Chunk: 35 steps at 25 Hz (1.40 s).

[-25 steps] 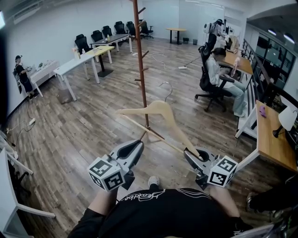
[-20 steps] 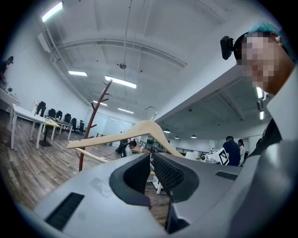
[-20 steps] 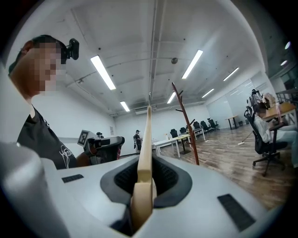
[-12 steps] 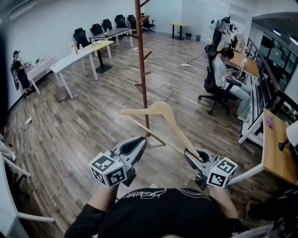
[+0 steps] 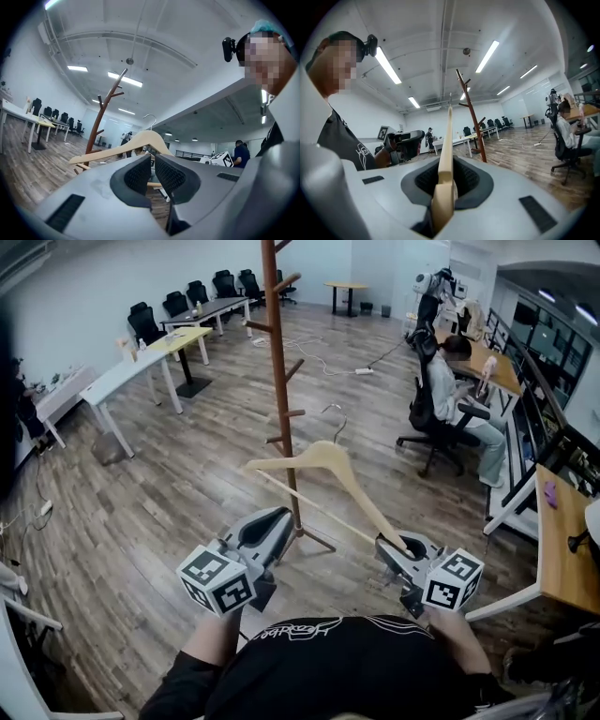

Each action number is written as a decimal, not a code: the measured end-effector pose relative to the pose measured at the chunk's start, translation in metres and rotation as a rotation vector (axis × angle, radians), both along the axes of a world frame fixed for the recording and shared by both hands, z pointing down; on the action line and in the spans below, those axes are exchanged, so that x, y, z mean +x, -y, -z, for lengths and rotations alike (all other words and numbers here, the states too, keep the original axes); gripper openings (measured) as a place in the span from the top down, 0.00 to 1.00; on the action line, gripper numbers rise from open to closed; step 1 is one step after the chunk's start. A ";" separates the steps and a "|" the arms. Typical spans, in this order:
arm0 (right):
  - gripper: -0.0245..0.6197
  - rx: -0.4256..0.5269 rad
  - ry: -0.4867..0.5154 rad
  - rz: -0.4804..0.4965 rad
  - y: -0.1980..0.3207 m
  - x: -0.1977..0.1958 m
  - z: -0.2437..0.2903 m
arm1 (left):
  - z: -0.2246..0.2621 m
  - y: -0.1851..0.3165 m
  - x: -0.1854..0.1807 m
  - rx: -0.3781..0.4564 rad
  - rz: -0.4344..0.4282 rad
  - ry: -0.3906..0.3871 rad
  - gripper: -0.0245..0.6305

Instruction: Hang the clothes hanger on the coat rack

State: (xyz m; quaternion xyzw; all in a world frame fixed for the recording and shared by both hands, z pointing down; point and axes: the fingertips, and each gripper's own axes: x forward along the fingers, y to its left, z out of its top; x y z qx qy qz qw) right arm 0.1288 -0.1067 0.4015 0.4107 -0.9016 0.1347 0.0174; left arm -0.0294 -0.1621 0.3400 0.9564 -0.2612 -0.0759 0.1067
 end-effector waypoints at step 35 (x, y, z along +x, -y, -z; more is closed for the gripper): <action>0.85 0.048 0.029 0.137 0.230 -0.023 0.015 | -0.022 0.184 -0.048 -0.057 0.197 0.018 0.91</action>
